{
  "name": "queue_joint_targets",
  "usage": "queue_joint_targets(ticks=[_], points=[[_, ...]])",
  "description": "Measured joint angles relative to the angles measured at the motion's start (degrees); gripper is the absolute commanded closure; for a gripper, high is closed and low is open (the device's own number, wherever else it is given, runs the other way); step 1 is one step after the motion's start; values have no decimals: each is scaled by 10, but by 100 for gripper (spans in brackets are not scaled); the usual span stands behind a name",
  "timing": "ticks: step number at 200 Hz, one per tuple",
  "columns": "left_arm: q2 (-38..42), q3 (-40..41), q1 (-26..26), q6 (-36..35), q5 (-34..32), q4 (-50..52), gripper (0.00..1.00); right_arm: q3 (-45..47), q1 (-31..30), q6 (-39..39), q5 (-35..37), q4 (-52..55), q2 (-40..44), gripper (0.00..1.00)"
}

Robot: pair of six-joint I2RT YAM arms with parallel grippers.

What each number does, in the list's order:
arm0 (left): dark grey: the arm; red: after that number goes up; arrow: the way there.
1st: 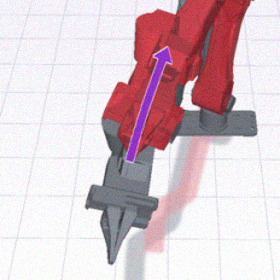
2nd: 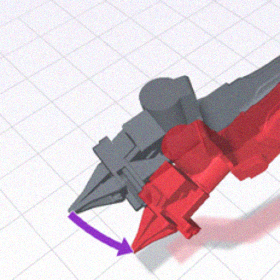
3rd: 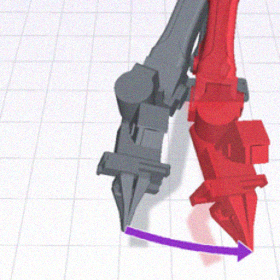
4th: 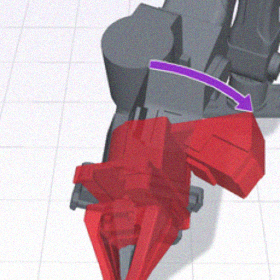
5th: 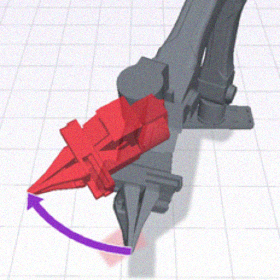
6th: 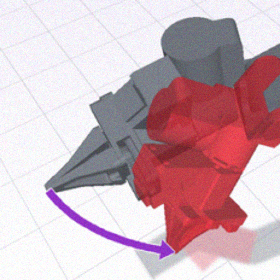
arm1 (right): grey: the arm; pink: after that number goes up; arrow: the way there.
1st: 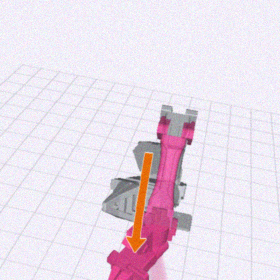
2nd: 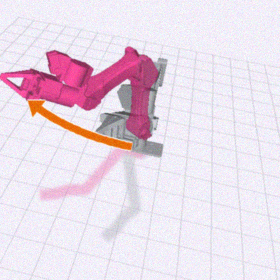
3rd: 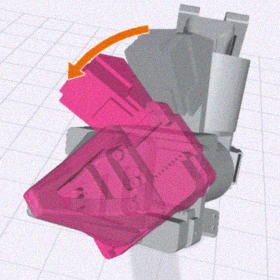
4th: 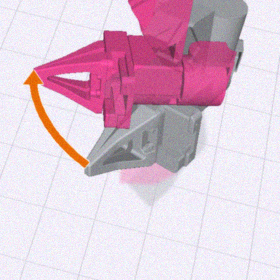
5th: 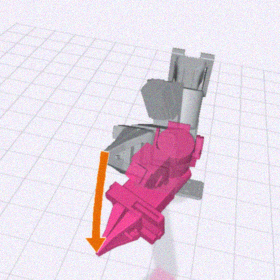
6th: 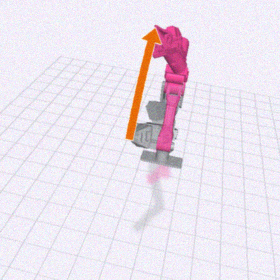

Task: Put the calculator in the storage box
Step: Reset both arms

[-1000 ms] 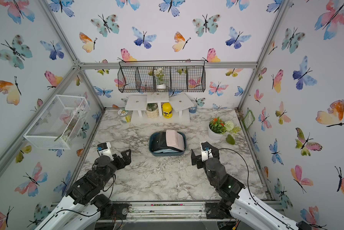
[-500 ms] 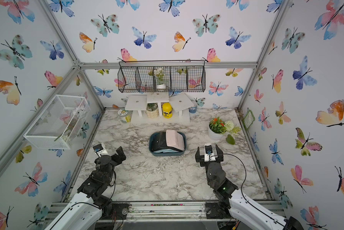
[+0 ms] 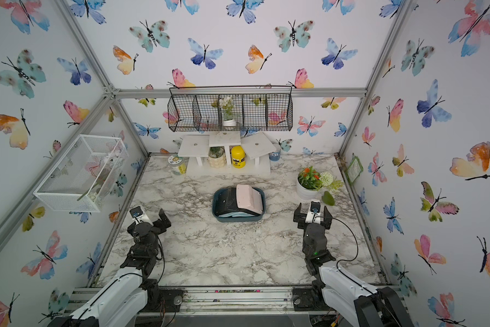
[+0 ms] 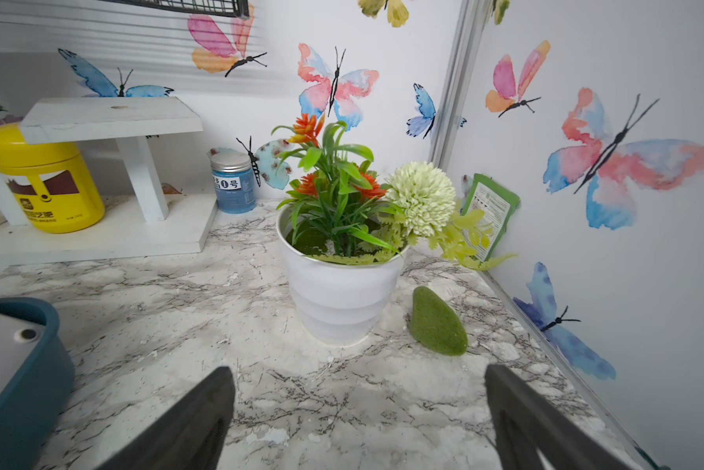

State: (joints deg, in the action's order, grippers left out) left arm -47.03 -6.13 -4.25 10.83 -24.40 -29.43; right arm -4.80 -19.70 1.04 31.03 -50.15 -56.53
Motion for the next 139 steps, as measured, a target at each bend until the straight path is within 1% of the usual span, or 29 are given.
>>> queue_joint_targets(ticks=[18,33,55,71,88,122,139], points=[[-25,7,28,-7,20,-40,1,13,19,12,-9,-54,-46,1],[-45,3,38,-9,31,-61,1,18,27,18,-10,-99,-97,1],[-86,-2,39,-13,42,-105,1,17,29,14,-10,-158,-166,1],[-117,-1,39,-17,57,-141,1,14,29,7,-10,-171,-182,1],[-143,0,39,-21,70,-178,1,14,29,-5,-10,-217,-203,1],[-181,2,39,-32,103,-244,1,11,29,-36,-14,-332,-317,1],[-200,2,39,-41,119,-267,1,9,29,-45,-18,-337,-325,1]])
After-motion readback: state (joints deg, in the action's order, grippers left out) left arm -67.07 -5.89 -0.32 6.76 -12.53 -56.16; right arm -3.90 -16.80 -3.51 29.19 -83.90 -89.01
